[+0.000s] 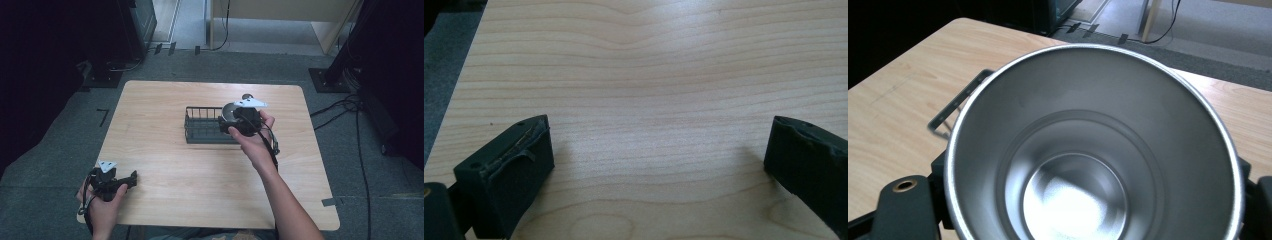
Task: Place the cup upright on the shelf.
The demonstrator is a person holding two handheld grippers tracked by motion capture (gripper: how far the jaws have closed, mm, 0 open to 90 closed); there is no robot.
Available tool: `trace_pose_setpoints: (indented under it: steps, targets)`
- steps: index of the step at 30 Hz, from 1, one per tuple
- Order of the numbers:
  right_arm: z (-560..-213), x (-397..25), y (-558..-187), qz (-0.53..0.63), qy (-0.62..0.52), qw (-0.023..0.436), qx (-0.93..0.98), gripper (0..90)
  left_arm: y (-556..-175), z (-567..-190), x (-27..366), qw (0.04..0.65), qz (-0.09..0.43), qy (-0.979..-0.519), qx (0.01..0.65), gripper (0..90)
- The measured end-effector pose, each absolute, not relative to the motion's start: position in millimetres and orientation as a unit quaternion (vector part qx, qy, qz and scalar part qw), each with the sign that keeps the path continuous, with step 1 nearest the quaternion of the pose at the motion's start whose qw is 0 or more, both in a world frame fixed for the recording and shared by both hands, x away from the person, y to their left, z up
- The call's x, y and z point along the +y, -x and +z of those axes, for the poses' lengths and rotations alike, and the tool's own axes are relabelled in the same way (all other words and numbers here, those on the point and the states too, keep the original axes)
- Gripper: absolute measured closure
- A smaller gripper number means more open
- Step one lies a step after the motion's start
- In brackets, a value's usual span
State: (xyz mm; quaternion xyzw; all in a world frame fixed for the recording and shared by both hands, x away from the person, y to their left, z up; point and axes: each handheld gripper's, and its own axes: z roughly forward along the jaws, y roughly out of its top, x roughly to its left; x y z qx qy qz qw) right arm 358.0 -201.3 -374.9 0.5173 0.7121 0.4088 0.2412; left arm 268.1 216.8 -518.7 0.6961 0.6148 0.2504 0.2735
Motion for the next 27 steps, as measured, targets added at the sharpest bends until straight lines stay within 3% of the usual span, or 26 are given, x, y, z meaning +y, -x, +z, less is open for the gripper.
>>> trace_pose_setpoints:
  steps: [14,27]
  targets:
    - [-385,-206,-397,0.395,-0.550,0.254,0.691,18.4,-268,-519,217,0.274,0.250,-0.696,0.615,0.0]
    - [-417,-200,-415,0.354,-0.564,0.243,0.705,18.4,-268,-519,217,0.274,0.251,-0.696,0.614,0.0]
